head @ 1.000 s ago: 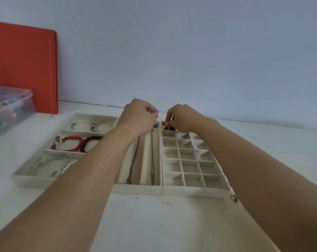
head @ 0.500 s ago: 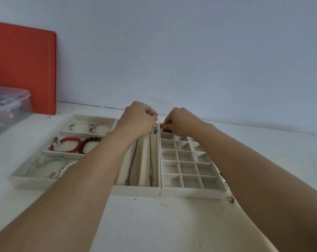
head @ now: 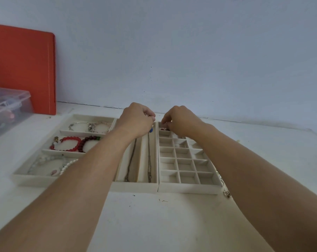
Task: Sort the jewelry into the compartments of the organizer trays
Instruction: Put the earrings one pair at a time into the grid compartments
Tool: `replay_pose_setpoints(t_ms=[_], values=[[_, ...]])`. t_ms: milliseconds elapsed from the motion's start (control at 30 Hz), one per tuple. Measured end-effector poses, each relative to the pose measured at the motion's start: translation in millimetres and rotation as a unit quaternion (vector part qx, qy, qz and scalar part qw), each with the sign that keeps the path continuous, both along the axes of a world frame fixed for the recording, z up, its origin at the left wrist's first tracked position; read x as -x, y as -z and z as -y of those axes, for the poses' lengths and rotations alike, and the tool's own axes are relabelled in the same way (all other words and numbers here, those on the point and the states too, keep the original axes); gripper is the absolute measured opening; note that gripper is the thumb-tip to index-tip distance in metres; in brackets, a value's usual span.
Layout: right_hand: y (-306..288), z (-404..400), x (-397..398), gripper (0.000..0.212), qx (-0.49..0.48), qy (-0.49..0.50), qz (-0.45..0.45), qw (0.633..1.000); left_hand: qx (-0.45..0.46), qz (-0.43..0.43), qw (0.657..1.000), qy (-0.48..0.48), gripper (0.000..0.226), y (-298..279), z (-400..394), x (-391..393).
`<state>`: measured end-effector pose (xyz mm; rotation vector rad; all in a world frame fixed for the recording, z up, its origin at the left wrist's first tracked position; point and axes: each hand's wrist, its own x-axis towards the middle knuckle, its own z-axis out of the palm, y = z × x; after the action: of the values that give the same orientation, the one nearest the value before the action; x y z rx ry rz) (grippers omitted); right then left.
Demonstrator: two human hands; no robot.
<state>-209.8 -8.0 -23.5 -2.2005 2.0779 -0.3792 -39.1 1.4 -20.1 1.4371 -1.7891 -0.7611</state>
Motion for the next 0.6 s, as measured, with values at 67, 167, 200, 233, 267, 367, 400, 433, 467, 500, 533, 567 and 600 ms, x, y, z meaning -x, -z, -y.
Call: replay_pose_setpoints(t_ms=[67, 167, 200, 233, 267, 367, 400, 433, 467, 500, 533, 567, 600], values=[[-5, -9, 4, 0.016, 0.005, 0.013, 0.046, 0.999, -0.001, 0.002, 1.0, 0.001, 0.013, -1, -2, 2], [-11, -26, 12, 0.017, 0.032, 0.029, 0.153, 0.987, 0.002, -0.014, 1.0, 0.008, 0.018, -1, -5, 5], [-13, -32, 12, 0.015, 0.042, 0.029, 0.197, 0.979, 0.007, -0.025, 1.0, 0.01, 0.019, -1, -6, 6], [-17, -38, 11, 0.013, 0.049, 0.023, 0.237, 0.97, 0.013, -0.037, 0.999, 0.012, 0.021, -2, -7, 7], [-19, -43, 10, 0.012, 0.048, 0.012, 0.269, 0.962, 0.017, -0.048, 0.999, 0.014, 0.024, -2, -7, 7], [-25, -52, 5, 0.02, 0.015, 0.0, 0.333, 0.943, 0.011, -0.075, 0.997, 0.032, 0.035, -6, -10, 8], [-24, -53, 6, 0.024, 0.003, 0.001, 0.346, 0.938, 0.008, -0.084, 0.996, 0.039, 0.036, -7, -11, 9], [-24, -54, 6, 0.027, -0.005, 0.003, 0.354, 0.935, 0.005, -0.09, 0.995, 0.046, 0.035, -9, -13, 9], [-23, -55, 8, 0.026, -0.011, 0.003, 0.361, 0.933, 0.003, -0.095, 0.994, 0.052, 0.03, -11, -15, 9], [-22, -57, 9, 0.023, -0.018, 0.0, 0.373, 0.928, 0.003, -0.101, 0.993, 0.057, 0.024, -14, -17, 9], [-20, -57, 10, 0.02, -0.025, -0.006, 0.394, 0.919, 0.005, -0.107, 0.992, 0.06, 0.017, -15, -17, 9], [-20, -59, 11, 0.018, -0.033, -0.011, 0.42, 0.907, 0.008, -0.114, 0.992, 0.06, 0.013, -17, -18, 9], [-19, -59, 12, 0.016, -0.04, -0.017, 0.445, 0.895, 0.01, -0.118, 0.991, 0.059, 0.011, -18, -18, 9]])
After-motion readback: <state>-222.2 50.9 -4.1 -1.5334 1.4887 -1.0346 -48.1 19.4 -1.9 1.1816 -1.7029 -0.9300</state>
